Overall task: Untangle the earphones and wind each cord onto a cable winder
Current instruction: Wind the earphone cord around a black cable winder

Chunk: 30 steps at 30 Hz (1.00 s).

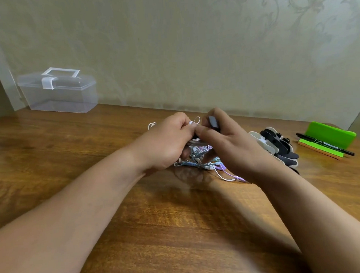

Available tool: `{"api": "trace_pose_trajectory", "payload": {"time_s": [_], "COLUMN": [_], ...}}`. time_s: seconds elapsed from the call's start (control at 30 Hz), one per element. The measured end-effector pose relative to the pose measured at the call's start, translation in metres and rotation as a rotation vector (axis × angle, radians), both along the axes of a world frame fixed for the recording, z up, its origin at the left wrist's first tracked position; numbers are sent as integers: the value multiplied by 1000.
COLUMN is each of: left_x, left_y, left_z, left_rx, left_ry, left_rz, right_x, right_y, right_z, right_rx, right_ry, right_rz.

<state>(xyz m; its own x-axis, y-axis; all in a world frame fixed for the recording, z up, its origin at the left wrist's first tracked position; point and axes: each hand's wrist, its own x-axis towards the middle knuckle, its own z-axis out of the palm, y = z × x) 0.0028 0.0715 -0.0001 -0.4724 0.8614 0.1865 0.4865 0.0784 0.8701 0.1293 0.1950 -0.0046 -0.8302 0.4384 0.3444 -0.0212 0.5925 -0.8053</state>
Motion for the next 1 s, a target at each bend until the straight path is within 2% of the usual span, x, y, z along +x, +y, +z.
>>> {"api": "trace_pose_trajectory", "payload": {"time_s": [0.1,0.23,0.37,0.53,0.7,0.9,1.0], "left_x": [-4,-4,-7,-5,-3,-8,-5], "left_y": [2,3,1,-3,-5,3,6], "left_z": [-3,-4,-5,-1,1,-3,-8], "left_rx": [19,57,51,118,147,240,273], "left_ry": [236,449,547,601,605,323,228], "left_rz": [49,89,114,162,157,229,196], "right_x": [3,4,4,2,12,6,2], "right_y": [-3,-6,-4,-6,-2,3,4], "right_z": [2,5,3,3,12,7,7], "right_rx": [159,180,179,336,282,-125,-160], "right_ry": [-56,-77,-62,-36,-213,78,136], "right_rz": [-42,-55,-42,-75,55,70,2]}}
